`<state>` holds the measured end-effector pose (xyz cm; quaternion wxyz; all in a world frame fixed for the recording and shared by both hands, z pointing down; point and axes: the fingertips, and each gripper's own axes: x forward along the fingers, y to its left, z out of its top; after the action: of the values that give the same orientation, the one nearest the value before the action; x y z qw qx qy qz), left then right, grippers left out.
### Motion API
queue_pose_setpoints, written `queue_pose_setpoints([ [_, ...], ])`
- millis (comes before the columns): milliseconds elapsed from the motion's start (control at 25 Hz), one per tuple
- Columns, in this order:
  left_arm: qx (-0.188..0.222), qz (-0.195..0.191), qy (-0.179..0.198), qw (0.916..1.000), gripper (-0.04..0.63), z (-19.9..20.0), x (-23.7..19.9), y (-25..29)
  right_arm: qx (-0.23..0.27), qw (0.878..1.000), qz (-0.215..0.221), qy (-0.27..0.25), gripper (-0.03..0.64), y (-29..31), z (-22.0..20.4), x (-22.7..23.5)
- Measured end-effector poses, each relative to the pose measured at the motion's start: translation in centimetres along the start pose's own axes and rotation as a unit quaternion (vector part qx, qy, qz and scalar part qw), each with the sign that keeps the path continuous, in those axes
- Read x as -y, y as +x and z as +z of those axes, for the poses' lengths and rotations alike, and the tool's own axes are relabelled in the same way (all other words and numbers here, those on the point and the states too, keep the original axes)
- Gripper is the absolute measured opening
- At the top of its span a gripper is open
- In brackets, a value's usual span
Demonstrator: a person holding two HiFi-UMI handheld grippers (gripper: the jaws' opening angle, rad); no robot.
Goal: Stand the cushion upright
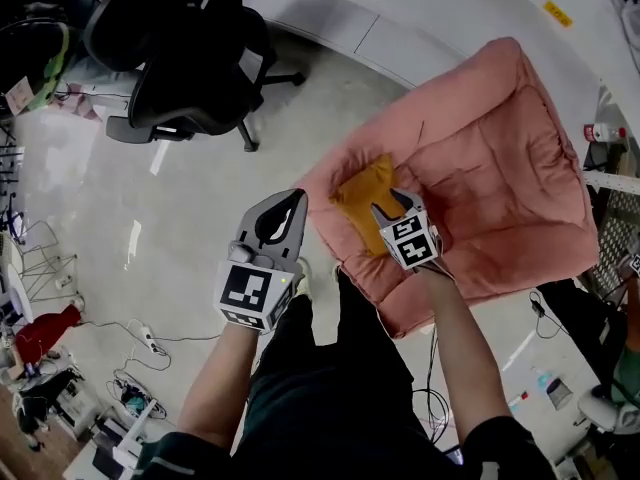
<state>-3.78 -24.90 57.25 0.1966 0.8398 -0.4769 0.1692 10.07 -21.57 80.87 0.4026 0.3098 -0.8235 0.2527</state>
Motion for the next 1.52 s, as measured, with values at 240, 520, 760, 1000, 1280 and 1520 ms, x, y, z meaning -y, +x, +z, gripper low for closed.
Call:
queue_pose_setpoints([
  [240,-0.007,0.009,-0.01,0.9999,0.006,-0.5,-0.3,0.1,-0.06,0.998,0.011,0.0,0.239,3.3,-1.9,0.0],
  [520,-0.017,0.012,-0.017,0.9996,0.006,-1.4,-0.7,0.8,-0.091,0.996,0.003,-0.007,0.259,6.4,-2.7,-0.1],
  [760,-0.025,0.016,-0.023,0.9993,0.006,-2.3,-1.4,1.0,-0.104,0.995,0.008,-0.001,0.243,8.2,-2.5,0.2],
  [1000,-0.028,0.019,-0.024,0.9992,0.006,-2.7,-1.2,0.3,-0.109,0.994,0.016,0.004,0.154,8.0,-3.0,-0.3],
  [1280,-0.024,0.005,-0.017,0.9995,0.006,-2.5,-0.1,0.4,-0.09,0.995,0.01,0.039,0.061,7.6,-3.6,-0.2],
  [1520,-0.02,-0.01,-0.007,0.9997,0.006,-2.0,1.3,0.0,-0.077,0.995,-0.004,0.06,0.049,5.4,-4.2,-0.8],
])
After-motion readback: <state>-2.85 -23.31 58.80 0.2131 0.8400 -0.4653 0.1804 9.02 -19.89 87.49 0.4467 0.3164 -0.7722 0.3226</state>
